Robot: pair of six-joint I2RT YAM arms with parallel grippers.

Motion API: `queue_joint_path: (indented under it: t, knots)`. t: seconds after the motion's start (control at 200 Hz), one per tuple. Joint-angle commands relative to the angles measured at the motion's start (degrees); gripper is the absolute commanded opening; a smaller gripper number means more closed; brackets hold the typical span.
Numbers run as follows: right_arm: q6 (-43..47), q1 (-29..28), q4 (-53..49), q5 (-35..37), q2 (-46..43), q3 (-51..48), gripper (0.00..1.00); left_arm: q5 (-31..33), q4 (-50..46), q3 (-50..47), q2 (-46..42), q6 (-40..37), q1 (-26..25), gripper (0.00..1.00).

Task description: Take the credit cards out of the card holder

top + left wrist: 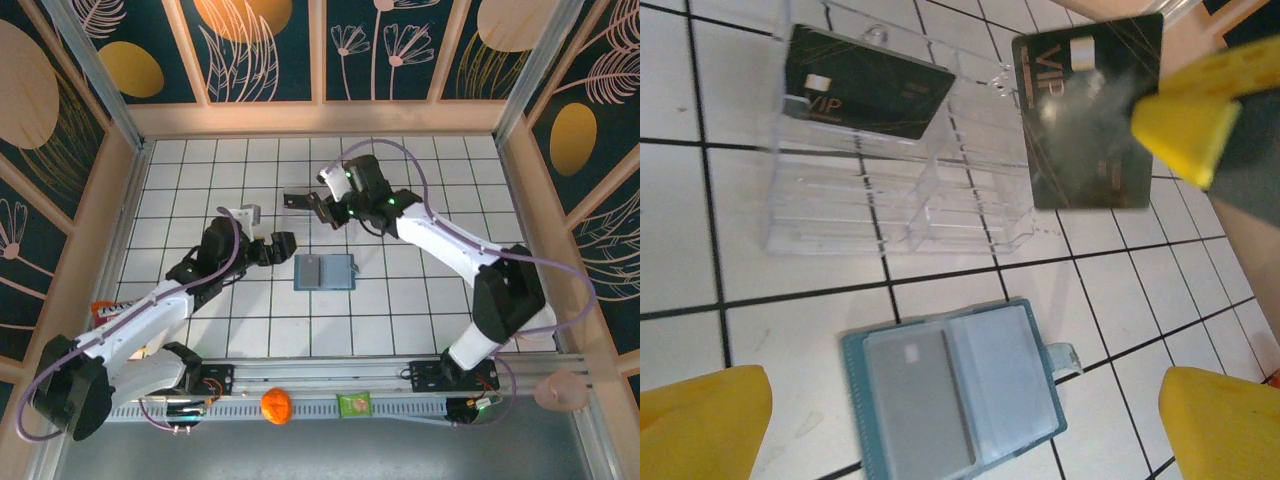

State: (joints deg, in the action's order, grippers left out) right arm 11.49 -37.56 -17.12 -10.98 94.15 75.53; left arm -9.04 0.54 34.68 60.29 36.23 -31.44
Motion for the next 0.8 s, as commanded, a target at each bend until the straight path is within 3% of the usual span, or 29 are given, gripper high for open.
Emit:
queue_joint_path:
  t: [0.0,0.455,0.796]
  knots:
    - [12.7,-1.3,-9.1,3.8,5.4,7.3,0.00,-1.3,-6.8,-1.6,-3.4,0.2,2.4,0.99]
    - [31.9,-3.8,-22.8,7.7,19.6,31.8,0.00,-3.0,-10.5,-2.5,-5.4,1.6,6.8,0.99]
    - [38.1,-5.6,-22.9,13.3,24.0,34.9,0.00,-1.4,-12.0,-1.4,-3.6,0.8,8.3,0.99]
